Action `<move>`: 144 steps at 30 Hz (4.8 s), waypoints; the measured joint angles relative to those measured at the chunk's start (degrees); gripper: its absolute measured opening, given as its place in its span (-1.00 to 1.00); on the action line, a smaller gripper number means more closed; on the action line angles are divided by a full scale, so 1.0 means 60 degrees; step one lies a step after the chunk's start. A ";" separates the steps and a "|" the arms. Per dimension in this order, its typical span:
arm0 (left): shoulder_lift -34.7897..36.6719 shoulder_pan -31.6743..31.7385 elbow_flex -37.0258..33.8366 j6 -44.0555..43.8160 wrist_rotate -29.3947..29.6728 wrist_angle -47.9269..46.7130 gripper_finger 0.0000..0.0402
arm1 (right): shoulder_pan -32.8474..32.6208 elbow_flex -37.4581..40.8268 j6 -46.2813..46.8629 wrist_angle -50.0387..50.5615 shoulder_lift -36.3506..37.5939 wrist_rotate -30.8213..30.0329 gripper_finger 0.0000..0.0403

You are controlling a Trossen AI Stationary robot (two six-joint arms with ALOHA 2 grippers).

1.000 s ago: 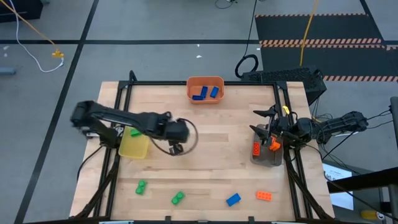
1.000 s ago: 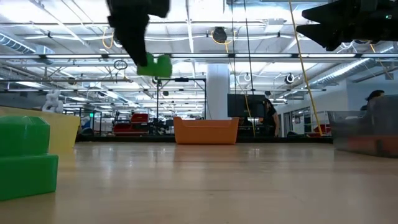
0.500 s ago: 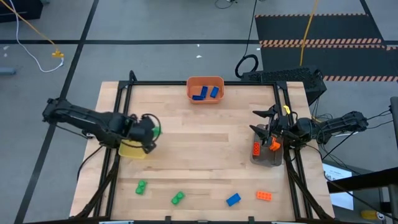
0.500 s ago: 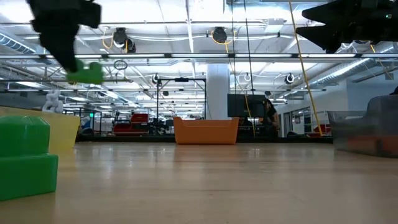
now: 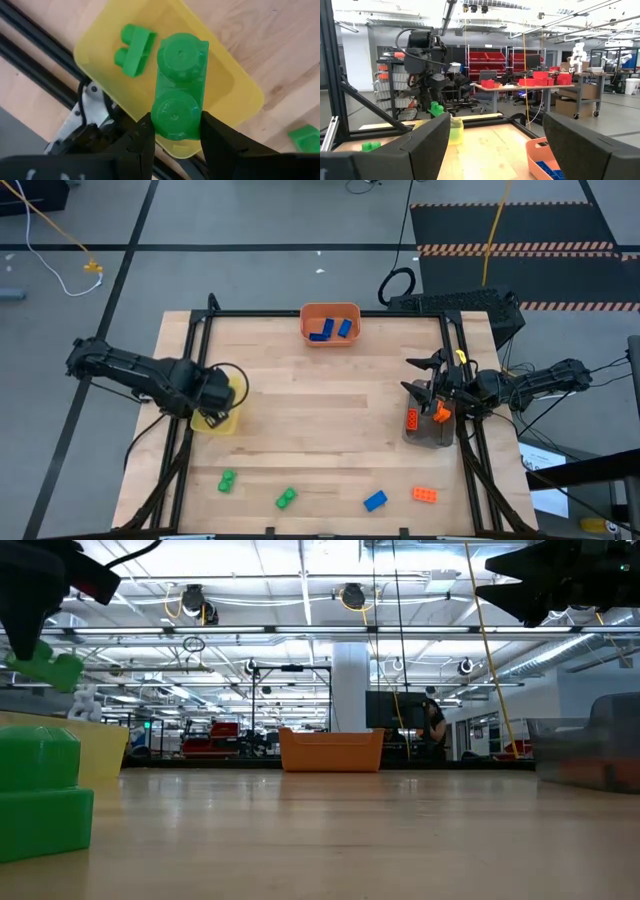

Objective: Sort & place blocks by color
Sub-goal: Put the green game piece into the yellow bin, then put the orange game piece into the black bin

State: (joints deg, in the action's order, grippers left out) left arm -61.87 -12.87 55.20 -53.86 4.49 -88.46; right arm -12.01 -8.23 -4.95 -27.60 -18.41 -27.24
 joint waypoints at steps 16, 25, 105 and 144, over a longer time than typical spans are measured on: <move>-0.0007 0.0595 0.0004 0.0279 -0.0158 0.0014 0.44 | 0.0000 0.0000 -0.0017 -0.0003 -0.0001 0.0000 0.54; -0.0093 0.0574 0.0087 0.1277 0.0162 0.2833 0.65 | 0.0000 0.0000 0.0192 0.0001 -0.0061 -0.0005 0.54; -0.3701 0.3947 0.0007 0.8999 0.0222 1.4943 0.17 | -0.6813 -0.9745 1.2199 1.3531 -1.3676 0.5906 0.49; -0.3705 0.2934 0.0004 0.8178 0.0266 1.3899 0.17 | -0.4681 -0.9721 1.1153 1.9286 -0.8720 0.3150 -0.36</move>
State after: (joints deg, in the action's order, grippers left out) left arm -84.09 4.73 55.22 -4.80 6.09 -5.06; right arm -40.10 -66.55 61.97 88.12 -70.73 -8.35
